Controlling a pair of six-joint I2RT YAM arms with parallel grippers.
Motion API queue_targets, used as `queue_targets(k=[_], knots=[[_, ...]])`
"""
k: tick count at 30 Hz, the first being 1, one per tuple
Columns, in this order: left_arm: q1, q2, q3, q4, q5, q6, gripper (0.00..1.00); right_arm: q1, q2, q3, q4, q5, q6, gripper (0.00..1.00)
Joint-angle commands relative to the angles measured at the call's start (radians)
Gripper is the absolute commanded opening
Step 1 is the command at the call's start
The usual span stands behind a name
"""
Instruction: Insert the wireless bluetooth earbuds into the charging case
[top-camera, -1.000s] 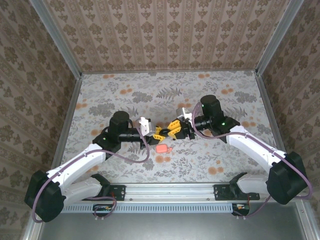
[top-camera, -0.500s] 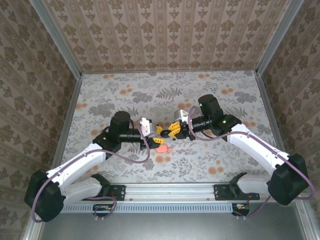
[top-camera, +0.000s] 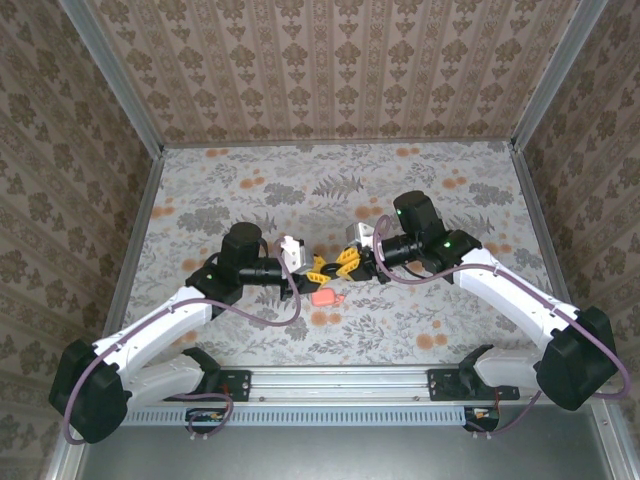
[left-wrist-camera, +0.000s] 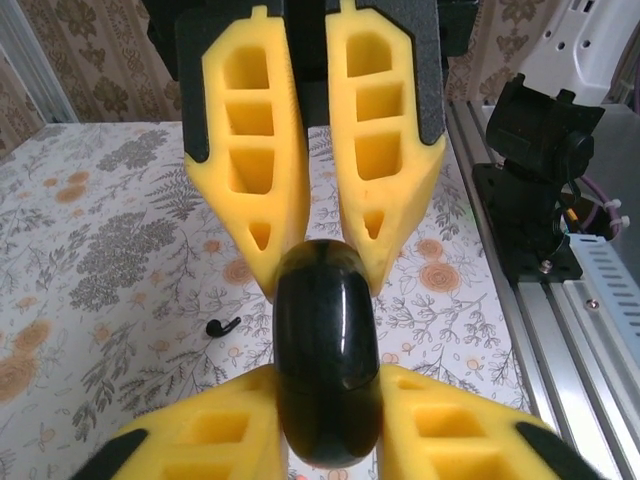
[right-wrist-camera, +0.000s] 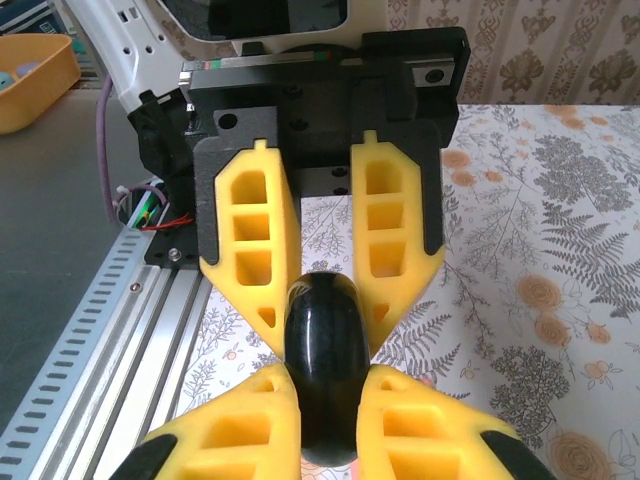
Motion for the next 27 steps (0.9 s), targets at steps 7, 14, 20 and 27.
queue_targets(k=[7,14,20,27], knots=[[-0.014,-0.009,0.029,-0.016,0.026,0.025,0.14,0.011,-0.004,0.013,0.045,0.031,0.027,0.48],[-0.014,-0.011,0.027,-0.008,0.033,0.015,0.12,0.007,0.006,0.017,0.056,0.076,0.059,0.45],[-0.017,-0.015,0.019,-0.015,0.026,0.015,0.11,-0.073,-0.006,-0.007,0.210,0.053,0.219,0.43],[-0.016,-0.022,-0.001,0.022,0.015,-0.004,0.11,-0.115,0.018,0.009,0.216,0.055,0.292,0.43]])
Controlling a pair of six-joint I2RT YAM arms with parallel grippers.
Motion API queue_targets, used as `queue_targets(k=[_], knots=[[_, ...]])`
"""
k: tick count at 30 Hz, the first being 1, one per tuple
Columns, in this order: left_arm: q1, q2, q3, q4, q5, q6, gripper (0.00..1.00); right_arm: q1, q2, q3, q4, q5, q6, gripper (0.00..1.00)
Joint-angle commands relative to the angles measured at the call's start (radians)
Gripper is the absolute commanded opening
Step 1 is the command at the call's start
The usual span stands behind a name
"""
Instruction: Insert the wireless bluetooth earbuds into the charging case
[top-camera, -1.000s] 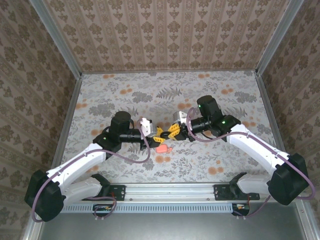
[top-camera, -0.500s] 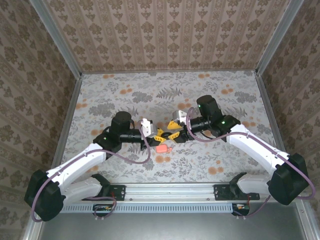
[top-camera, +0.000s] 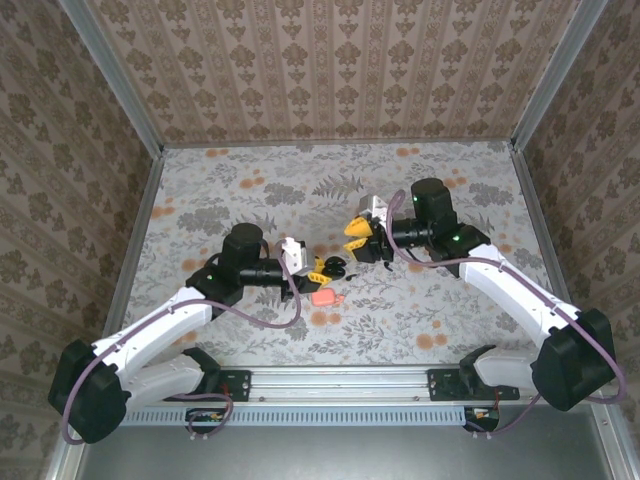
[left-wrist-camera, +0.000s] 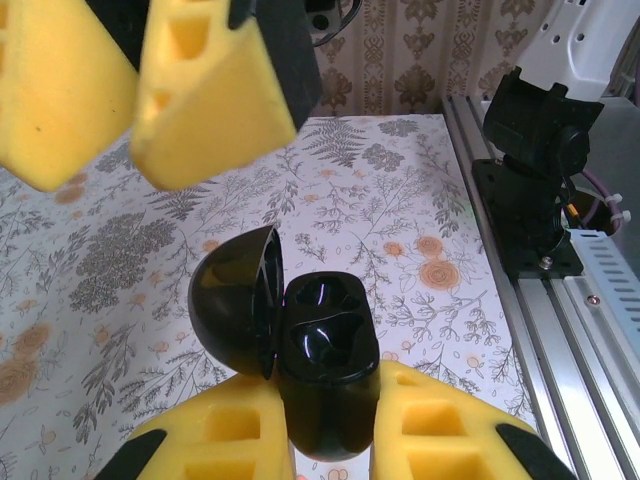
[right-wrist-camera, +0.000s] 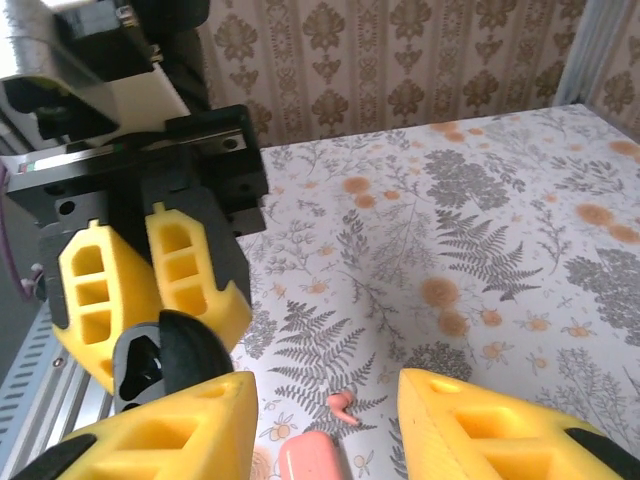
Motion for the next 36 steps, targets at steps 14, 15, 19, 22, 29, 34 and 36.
queue_targets(k=[14,15,19,22,29,34,36], knots=[[0.026,-0.019,-0.166,0.218,-0.229,-0.183,0.10,-0.024,0.097,0.161,-0.467,0.327,0.130,0.44],[0.027,-0.028,-0.174,0.217,-0.241,-0.188,0.10,-0.024,0.107,0.156,-0.481,0.333,0.080,0.44],[0.028,-0.072,-0.198,0.194,-0.306,-0.204,0.10,-0.022,0.131,0.140,-0.506,0.322,-0.202,0.45],[0.032,-0.108,-0.214,0.170,-0.351,-0.210,0.10,-0.021,0.193,0.136,-0.521,0.320,-0.429,0.43],[0.050,-0.187,-0.251,0.120,-0.415,-0.229,0.10,0.006,0.380,0.217,-0.615,0.360,-0.803,0.37],[0.068,-0.222,-0.266,0.090,-0.444,-0.233,0.10,0.048,0.509,0.287,-0.640,0.408,-0.921,0.35],[0.074,-0.231,-0.270,0.079,-0.450,-0.235,0.10,0.065,0.557,0.315,-0.652,0.432,-0.949,0.35]])
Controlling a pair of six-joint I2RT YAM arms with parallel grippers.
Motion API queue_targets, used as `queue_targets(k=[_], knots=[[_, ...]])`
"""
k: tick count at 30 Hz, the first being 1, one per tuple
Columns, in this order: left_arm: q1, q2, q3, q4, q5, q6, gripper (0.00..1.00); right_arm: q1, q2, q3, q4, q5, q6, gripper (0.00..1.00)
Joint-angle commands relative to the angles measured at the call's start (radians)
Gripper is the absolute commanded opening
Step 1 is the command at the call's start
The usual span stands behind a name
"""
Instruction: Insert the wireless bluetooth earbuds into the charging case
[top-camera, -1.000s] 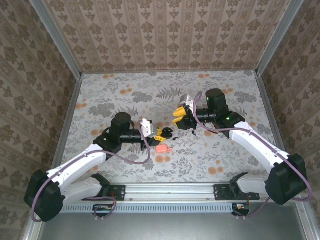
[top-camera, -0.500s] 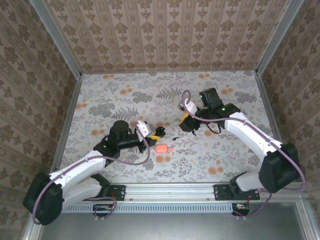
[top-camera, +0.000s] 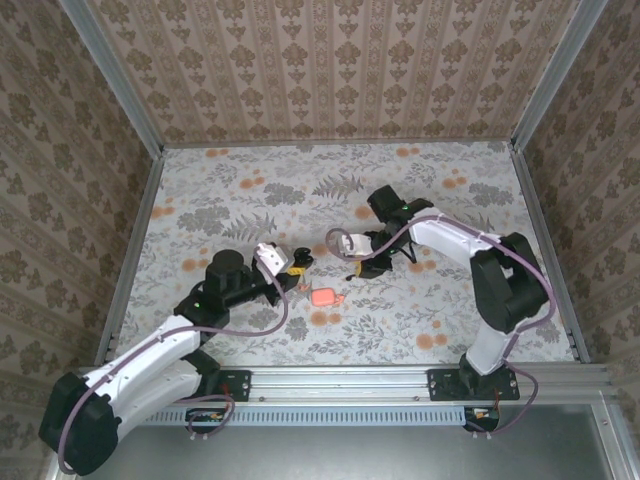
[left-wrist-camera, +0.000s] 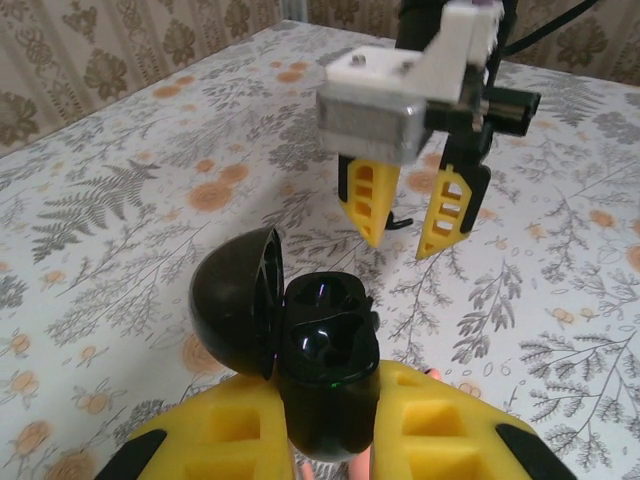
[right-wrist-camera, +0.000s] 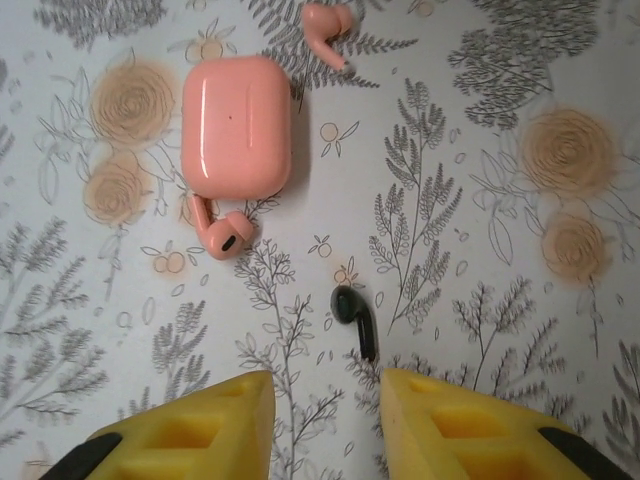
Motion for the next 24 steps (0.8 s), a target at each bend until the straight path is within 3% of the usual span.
queue_targets(k=[1,10,24], knots=[[0.014,-0.027,-0.010,-0.036,-0.030,-0.024,0.10,0.026,0.072,0.063,-0.060,0.048,-0.148,0.35],[0.027,-0.028,-0.012,-0.046,-0.029,-0.023,0.10,0.047,0.213,0.161,-0.123,0.082,-0.213,0.35],[0.040,-0.028,-0.010,-0.053,-0.015,-0.022,0.10,0.077,0.300,0.218,-0.142,0.103,-0.220,0.33]])
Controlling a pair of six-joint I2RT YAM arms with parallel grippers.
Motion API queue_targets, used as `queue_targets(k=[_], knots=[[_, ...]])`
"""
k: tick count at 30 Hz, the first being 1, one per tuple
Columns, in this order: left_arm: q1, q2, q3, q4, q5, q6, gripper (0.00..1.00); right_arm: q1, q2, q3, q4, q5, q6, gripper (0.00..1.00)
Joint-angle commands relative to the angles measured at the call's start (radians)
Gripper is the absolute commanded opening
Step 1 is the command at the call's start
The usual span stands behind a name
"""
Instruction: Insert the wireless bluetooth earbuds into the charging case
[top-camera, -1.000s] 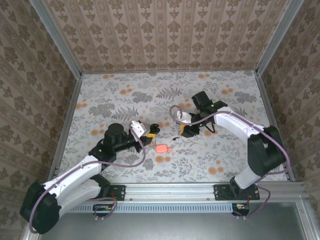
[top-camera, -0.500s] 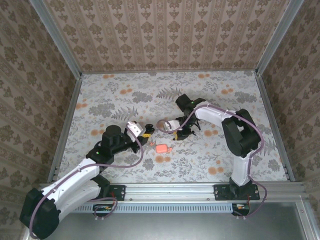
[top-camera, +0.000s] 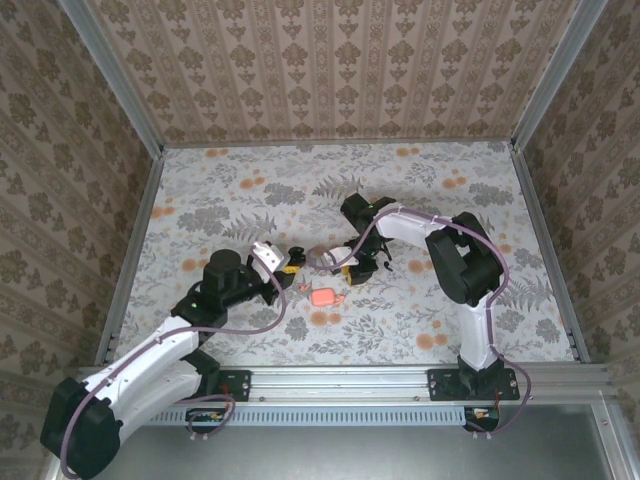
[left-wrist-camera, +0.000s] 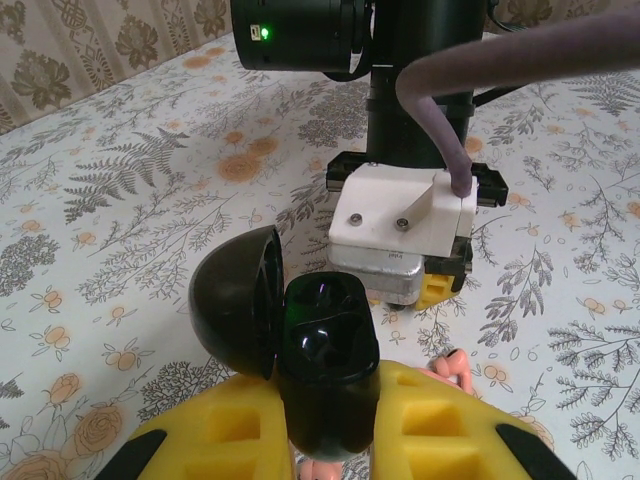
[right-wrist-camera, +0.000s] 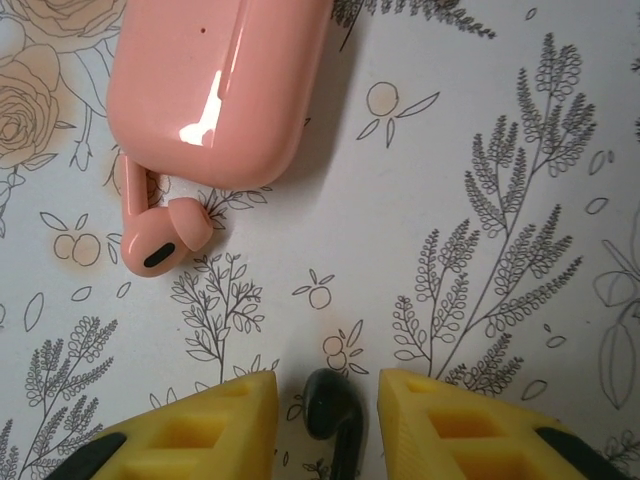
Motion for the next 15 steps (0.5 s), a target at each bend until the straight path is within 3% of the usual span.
queue_targets(k=[1,9,15], knots=[[0.007,-0.013,-0.004,-0.012,0.009,-0.011,0.09,0.006,0.026,0.030,-0.040,0.015,-0.025,0.32],[0.008,-0.012,-0.002,-0.012,0.010,-0.011,0.09,0.007,0.030,0.027,-0.032,0.073,-0.015,0.29],[0.008,-0.007,-0.001,-0.009,0.010,-0.009,0.09,0.007,0.022,0.021,-0.016,0.063,0.002,0.20]])
